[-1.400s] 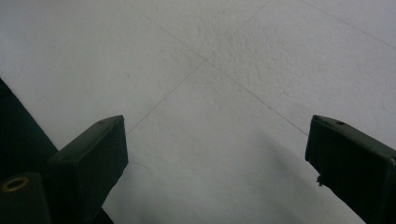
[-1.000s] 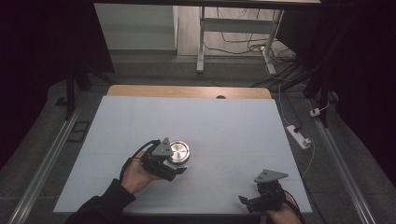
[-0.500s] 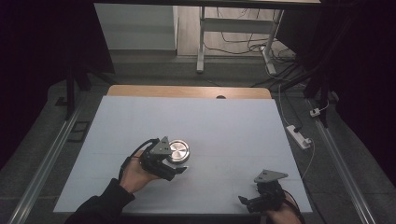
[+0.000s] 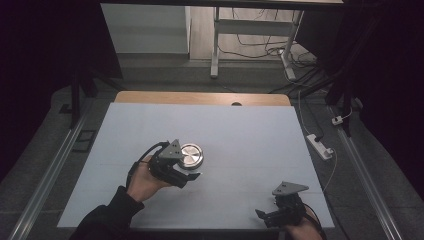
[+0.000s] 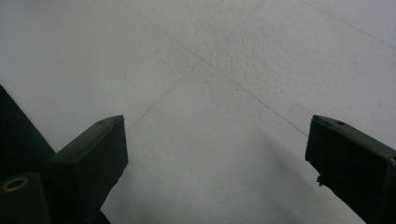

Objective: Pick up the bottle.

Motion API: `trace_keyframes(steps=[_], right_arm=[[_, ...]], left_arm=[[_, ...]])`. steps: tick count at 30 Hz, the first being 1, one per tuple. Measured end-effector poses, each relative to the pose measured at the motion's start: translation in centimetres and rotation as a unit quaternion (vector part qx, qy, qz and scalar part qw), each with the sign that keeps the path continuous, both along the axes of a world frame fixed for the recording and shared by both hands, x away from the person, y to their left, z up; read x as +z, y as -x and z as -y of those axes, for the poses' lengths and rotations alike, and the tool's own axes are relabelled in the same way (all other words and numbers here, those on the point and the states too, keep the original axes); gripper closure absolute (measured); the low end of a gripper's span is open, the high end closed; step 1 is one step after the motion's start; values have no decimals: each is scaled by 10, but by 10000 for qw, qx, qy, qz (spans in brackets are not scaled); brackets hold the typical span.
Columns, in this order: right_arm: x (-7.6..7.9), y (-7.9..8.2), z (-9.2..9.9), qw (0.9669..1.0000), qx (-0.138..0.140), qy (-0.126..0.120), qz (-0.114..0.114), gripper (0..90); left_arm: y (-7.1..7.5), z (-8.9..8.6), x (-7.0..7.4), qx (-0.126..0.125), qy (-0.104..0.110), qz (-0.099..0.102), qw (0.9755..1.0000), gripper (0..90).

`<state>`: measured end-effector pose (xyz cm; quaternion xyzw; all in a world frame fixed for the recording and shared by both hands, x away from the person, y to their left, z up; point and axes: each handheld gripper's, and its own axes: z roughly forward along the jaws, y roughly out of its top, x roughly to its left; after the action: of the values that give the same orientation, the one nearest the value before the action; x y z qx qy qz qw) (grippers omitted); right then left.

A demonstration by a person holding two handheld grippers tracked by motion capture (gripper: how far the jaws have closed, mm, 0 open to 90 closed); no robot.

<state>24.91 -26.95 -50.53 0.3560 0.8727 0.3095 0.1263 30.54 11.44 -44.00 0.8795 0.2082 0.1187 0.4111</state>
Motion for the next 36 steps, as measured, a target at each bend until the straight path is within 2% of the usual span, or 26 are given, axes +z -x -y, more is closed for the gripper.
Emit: trace_keyframes(steps=[6,12,24,36], right_arm=[[2,2,4,9997,-77,-178,144,54],[4,2,6,9991,-175,-339,201,35],[12,5,-3,9975,-8,-588,402,14],[20,3,-14,9961,179,-694,505,11]], left_arm=[[0,3,12,-66,84,60,9999,152],[-2,6,16,-113,108,41,9999,152],[-7,20,19,-249,35,61,9997,152],[-8,21,16,-247,-11,33,9997,152]])
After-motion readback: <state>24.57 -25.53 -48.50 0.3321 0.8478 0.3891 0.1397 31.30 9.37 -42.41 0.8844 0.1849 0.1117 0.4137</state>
